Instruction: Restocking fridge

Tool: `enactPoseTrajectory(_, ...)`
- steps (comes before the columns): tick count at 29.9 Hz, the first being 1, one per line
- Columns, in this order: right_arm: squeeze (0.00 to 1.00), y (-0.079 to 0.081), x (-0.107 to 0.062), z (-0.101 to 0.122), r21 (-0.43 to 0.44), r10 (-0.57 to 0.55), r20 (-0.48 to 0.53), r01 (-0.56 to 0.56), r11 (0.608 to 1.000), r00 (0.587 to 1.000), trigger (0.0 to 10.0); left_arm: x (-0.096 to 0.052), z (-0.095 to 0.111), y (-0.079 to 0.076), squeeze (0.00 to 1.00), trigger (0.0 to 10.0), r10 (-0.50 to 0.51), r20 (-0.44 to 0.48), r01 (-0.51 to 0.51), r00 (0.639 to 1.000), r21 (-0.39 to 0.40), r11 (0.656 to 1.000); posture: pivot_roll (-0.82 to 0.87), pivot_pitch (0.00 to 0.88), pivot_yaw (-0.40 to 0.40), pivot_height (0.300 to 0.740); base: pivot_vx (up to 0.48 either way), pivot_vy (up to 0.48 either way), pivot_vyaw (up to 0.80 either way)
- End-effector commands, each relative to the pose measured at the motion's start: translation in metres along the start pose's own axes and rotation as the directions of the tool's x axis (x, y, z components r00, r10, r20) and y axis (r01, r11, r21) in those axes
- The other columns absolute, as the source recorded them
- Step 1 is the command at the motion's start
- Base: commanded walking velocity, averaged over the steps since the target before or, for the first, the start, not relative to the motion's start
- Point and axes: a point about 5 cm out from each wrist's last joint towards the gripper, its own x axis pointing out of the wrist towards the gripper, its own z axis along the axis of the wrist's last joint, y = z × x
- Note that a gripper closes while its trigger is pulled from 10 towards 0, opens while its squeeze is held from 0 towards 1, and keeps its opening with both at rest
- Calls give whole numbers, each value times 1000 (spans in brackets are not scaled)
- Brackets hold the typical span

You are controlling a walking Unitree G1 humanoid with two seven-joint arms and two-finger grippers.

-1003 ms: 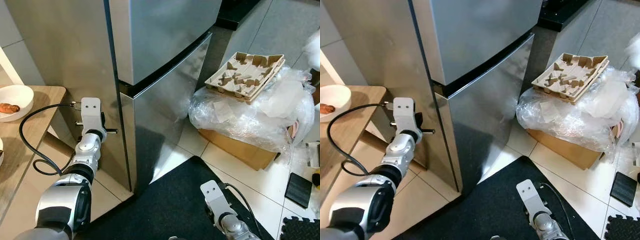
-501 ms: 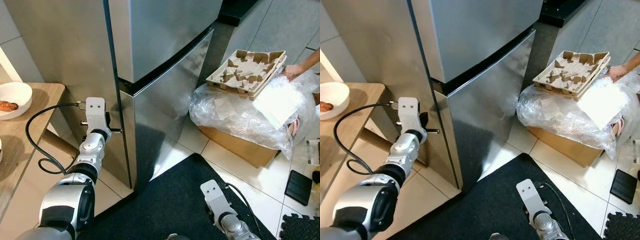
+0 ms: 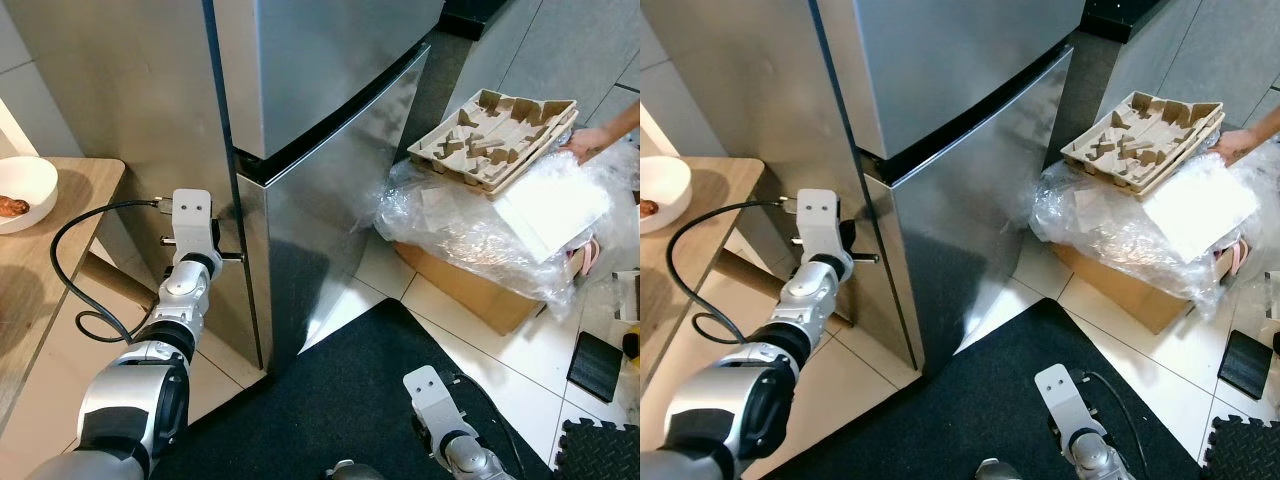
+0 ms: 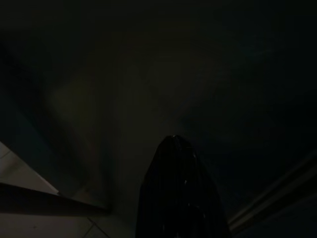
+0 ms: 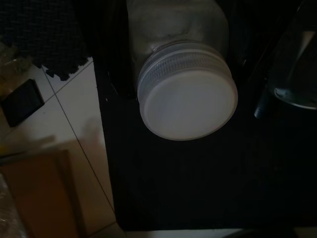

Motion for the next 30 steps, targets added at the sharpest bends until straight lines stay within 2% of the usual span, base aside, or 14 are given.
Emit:
enactPoseTrajectory(1,0,1,-3,-8,-2,7,-14,-7,1000,1000,10000,0,-3,3,0,10000,-1,-25,1,1000,14,1000,-139,200,-41,740,0,0,0)
enactPoseTrajectory(7,0,0,-3,-9,-10,7,-14,-7,1000,1000,10000,3,4,-8,0,10000,-34,-7,34,999,9,999,-140,192,-41,740,0,0,0)
enactPoseTrajectory(9,0,0,-3,-9,-11,6,-13,-6,1000,1000,10000,5,8,-14,0,10000,-58,3,58,998,-6,998,-141,191,-41,740,0,0,0)
enactPoseTrajectory(10,0,0,-3,-8,-12,5,-10,-5,1000,1000,10000,7,11,-23,0,10000,-99,5,99,995,-5,995,-144,186,-40,740,0,0,0)
enactPoseTrajectory(18,0,-2,-2,-6,-9,-1,-2,1,1000,1000,10000,11,18,-40,0,10000,-185,-1,185,983,22,983,-150,177,-35,740,0,0,0)
enactPoseTrajectory(19,0,-2,-2,-5,-9,-2,-1,2,1000,1000,10000,11,19,-43,0,10000,-208,-3,208,978,19,978,-150,176,-34,740,0,0,0)
enactPoseTrajectory(20,0,-3,-2,-5,-8,-4,0,4,1000,1000,10000,11,21,-52,0,10000,-276,-4,276,961,12,961,-149,176,-34,740,0,0,0)
enactPoseTrajectory(21,0,-3,-2,-5,-8,-4,0,4,1000,1000,10000,11,21,-52,0,10000,-276,-4,276,961,12,961,-149,176,-34,740,0,0,0)
enactPoseTrajectory(26,0,-3,-2,-5,-7,-5,1,5,1000,1000,10000,9,22,-67,0,10000,-413,2,413,911,-5,911,-146,175,-34,740,0,0,0)
enactPoseTrajectory(27,0,-3,-2,-5,-7,-5,1,5,1000,1000,10000,9,22,-67,0,10000,-413,2,413,911,-5,911,-146,175,-34,740,0,0,0)
enactPoseTrajectory(28,0,-3,-2,-5,-7,-5,0,5,1000,1000,10000,8,21,-70,0,10000,-448,3,448,894,-5,894,-146,175,-34,740,0,0,0)
enactPoseTrajectory(30,0,-3,-2,-5,-6,-5,0,5,1000,1000,10000,7,21,-72,0,10000,-470,4,470,883,-5,883,-145,173,-33,740,0,0,0)
